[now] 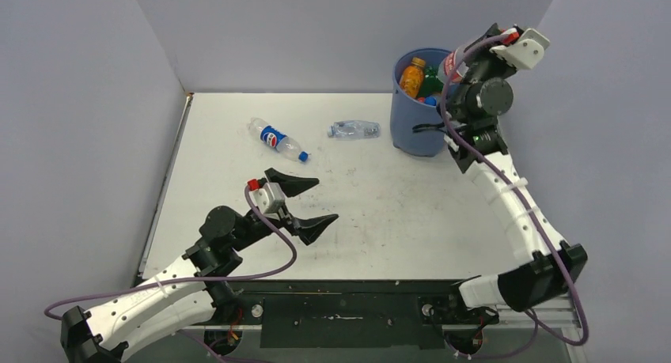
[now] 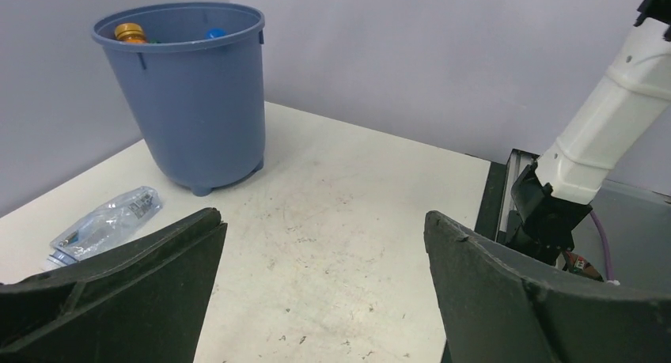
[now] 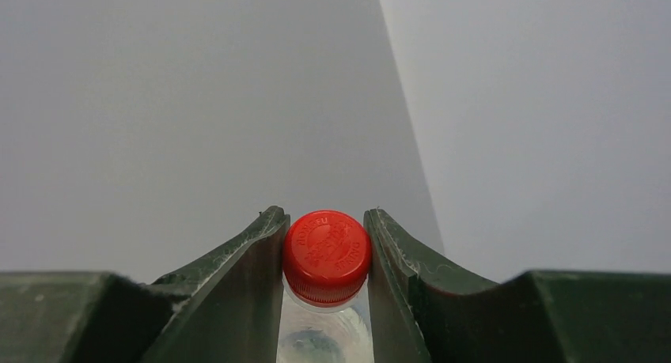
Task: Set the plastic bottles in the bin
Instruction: Place the plastic bottle in the trash bin.
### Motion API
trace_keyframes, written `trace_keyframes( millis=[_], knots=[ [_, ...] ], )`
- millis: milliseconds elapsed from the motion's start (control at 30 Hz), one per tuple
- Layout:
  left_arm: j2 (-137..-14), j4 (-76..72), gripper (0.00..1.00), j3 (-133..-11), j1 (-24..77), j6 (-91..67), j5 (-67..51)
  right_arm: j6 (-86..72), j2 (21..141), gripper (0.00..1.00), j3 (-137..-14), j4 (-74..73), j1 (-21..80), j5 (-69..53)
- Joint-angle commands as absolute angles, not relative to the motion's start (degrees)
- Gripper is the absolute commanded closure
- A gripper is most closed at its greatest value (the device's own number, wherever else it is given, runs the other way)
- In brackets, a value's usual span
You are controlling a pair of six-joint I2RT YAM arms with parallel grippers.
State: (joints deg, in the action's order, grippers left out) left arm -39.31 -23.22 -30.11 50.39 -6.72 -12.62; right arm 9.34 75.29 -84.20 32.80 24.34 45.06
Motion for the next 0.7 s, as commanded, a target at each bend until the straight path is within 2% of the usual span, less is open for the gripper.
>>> trace_keyframes(
  millis=[0, 167, 367, 533, 667],
  knots=[
    [-38.5, -25.5, 0.04, -30.1, 51.4, -5.6, -10.2, -11.3, 81.1, 0.95, -86.4, 30.2, 12.1, 37.8],
    [-36.9, -26.6, 0.04, -29.4, 51.5, -5.1, -9.8, -14.6, 89.9, 0.95, -89.3, 28.4, 4.0, 30.2],
    [-38.0, -26.7, 0.04, -29.7, 51.5, -4.9, -10.6, -13.7, 94.6, 0.95, -87.4, 23.2, 3.4, 26.3],
    [-39.3, -28.4, 0.04, -29.7, 51.5, -8.7, -12.5, -17.3, 97.6, 0.95, -89.8, 12.6, 3.5, 17.8],
    [-39.7, -29.1, 0.04, -29.5, 51.5, -9.0, -13.4, -19.1, 97.2, 0.95, -87.9, 13.2, 3.3, 13.7]
  ],
)
